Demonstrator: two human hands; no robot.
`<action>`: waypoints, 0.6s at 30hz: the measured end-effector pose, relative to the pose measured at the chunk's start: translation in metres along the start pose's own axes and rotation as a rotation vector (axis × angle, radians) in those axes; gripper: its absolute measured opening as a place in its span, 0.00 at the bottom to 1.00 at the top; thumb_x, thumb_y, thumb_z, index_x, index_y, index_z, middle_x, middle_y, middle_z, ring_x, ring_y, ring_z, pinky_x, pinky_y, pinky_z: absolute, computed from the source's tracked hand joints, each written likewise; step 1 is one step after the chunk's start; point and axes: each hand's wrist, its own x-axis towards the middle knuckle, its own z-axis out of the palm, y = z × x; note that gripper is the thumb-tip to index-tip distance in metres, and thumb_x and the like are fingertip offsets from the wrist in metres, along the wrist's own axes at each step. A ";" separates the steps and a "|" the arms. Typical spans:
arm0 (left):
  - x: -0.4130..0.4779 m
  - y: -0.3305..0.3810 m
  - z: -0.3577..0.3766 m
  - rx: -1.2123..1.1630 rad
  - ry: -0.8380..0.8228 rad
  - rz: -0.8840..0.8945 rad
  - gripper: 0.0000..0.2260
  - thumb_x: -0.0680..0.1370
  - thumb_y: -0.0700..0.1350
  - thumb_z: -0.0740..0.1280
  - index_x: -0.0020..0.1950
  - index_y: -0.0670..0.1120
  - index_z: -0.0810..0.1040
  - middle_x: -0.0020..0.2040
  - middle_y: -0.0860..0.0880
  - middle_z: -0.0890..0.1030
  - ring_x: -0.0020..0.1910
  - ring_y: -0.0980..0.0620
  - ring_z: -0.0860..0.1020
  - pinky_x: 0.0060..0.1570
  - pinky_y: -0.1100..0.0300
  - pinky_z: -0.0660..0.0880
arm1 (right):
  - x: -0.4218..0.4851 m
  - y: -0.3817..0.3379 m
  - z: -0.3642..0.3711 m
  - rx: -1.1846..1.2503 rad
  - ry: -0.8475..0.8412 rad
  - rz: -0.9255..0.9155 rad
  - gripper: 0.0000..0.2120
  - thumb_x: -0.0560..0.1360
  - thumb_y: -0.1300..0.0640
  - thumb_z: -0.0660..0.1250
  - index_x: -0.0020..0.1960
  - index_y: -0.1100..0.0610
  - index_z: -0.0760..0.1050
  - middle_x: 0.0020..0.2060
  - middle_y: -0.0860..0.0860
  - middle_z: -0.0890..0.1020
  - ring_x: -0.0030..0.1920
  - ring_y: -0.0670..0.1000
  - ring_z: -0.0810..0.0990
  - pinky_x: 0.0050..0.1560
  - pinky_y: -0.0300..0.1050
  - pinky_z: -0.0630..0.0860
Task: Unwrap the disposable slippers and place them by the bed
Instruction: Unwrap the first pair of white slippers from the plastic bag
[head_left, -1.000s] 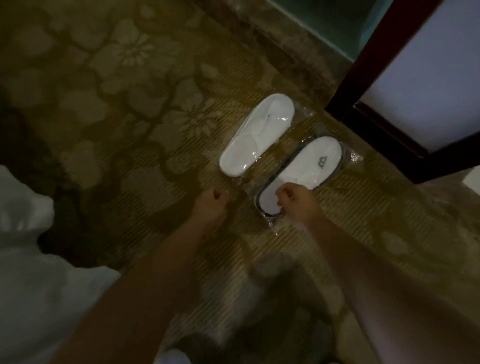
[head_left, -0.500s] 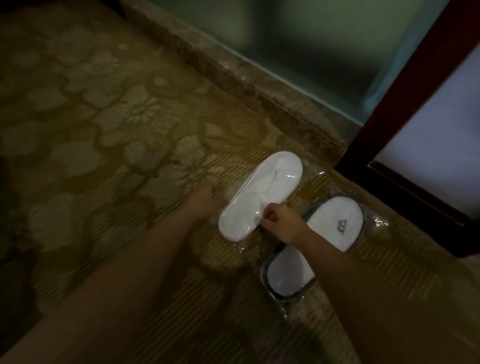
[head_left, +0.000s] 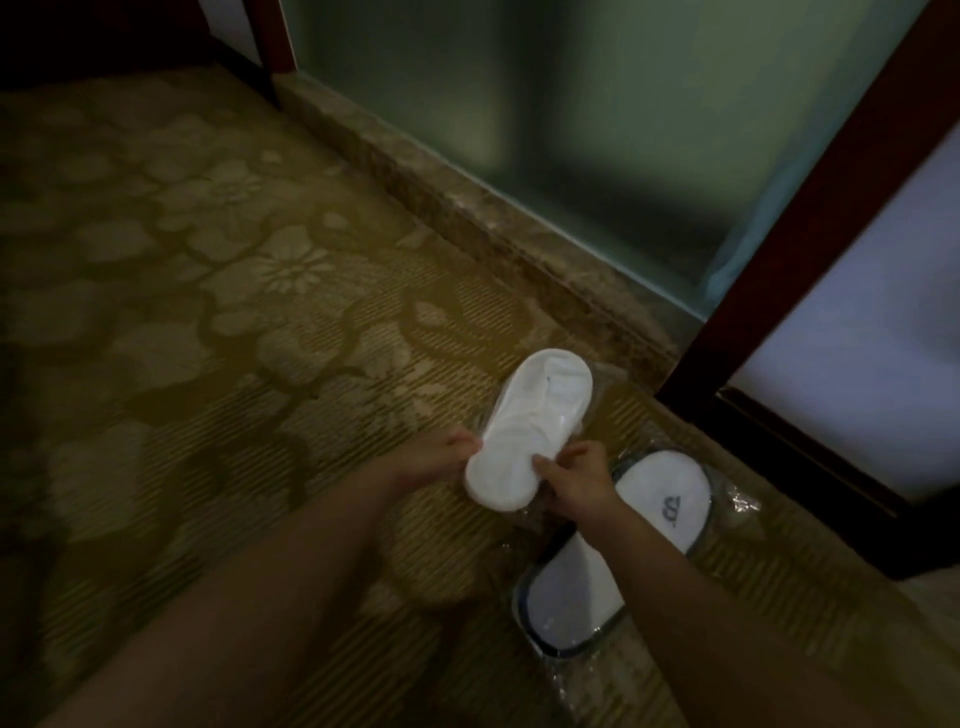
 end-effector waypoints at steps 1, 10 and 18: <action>-0.005 0.007 -0.002 -0.021 0.019 -0.001 0.06 0.78 0.44 0.61 0.49 0.45 0.77 0.47 0.45 0.80 0.42 0.50 0.77 0.40 0.61 0.76 | -0.002 -0.005 -0.004 0.081 -0.022 0.011 0.20 0.69 0.65 0.73 0.57 0.64 0.69 0.55 0.60 0.79 0.57 0.60 0.78 0.56 0.63 0.77; -0.028 0.062 -0.009 -0.038 0.299 0.055 0.11 0.78 0.48 0.61 0.56 0.43 0.73 0.47 0.46 0.76 0.46 0.50 0.75 0.42 0.62 0.73 | -0.021 -0.043 -0.016 0.323 -0.143 -0.030 0.39 0.70 0.67 0.70 0.75 0.51 0.56 0.68 0.58 0.72 0.64 0.61 0.74 0.63 0.62 0.72; -0.053 0.088 -0.031 -0.178 0.562 0.042 0.33 0.70 0.55 0.71 0.68 0.43 0.61 0.67 0.42 0.68 0.64 0.41 0.71 0.63 0.45 0.72 | -0.057 -0.081 -0.027 0.205 -0.374 -0.106 0.49 0.69 0.68 0.71 0.76 0.43 0.46 0.60 0.56 0.78 0.64 0.60 0.74 0.66 0.65 0.69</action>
